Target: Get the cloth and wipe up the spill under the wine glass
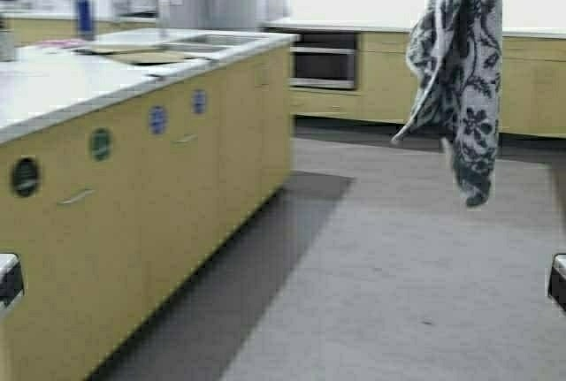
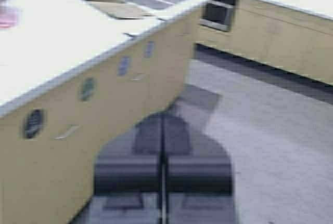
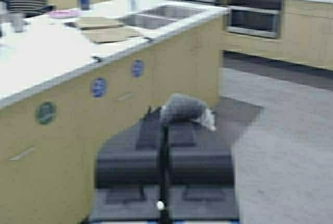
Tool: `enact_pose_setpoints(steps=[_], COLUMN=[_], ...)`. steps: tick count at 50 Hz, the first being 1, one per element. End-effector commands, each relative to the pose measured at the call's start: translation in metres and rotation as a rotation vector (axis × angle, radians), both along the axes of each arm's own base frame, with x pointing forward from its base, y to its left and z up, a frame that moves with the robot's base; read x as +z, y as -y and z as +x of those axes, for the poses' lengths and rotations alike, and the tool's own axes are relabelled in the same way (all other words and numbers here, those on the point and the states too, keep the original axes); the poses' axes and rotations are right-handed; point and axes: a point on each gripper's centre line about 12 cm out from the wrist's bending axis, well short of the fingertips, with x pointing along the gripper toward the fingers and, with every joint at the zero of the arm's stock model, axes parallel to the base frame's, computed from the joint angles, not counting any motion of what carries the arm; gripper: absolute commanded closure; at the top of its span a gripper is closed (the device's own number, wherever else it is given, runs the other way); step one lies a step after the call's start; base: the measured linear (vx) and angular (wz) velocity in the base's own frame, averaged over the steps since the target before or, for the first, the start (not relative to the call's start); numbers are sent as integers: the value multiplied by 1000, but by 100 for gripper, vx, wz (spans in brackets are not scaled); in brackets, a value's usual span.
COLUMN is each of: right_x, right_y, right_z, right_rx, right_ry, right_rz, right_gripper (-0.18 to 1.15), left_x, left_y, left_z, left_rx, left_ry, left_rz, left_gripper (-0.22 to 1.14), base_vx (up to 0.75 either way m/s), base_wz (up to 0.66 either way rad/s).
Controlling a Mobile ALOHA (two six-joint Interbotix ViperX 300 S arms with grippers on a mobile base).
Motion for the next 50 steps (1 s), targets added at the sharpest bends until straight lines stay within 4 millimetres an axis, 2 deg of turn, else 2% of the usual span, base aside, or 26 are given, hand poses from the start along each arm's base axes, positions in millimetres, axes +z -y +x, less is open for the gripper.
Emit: enact_pose_setpoints(steps=[1,29,37,50], right_x=[10,12,18,6], right_y=[-1,-1,-2,2], right_z=[-1,-1,4,8], right_rx=[3,3,3,-14], right_ry=[39,43,61,28], right_rz=[9,11,14,2], right_gripper=[91,91,91,91], left_x=[0,0,2,0], left_y=[0,0,-1,-1], left_z=[2,8,12,20], left_rx=[-1,0,1,-1], left_ry=[-3,-23,-25,-49], left_rz=[1,5,5,7], left_gripper=[88,88,88,88], base_vx=[3,5,7,7], base_wz=[48,48,36,27])
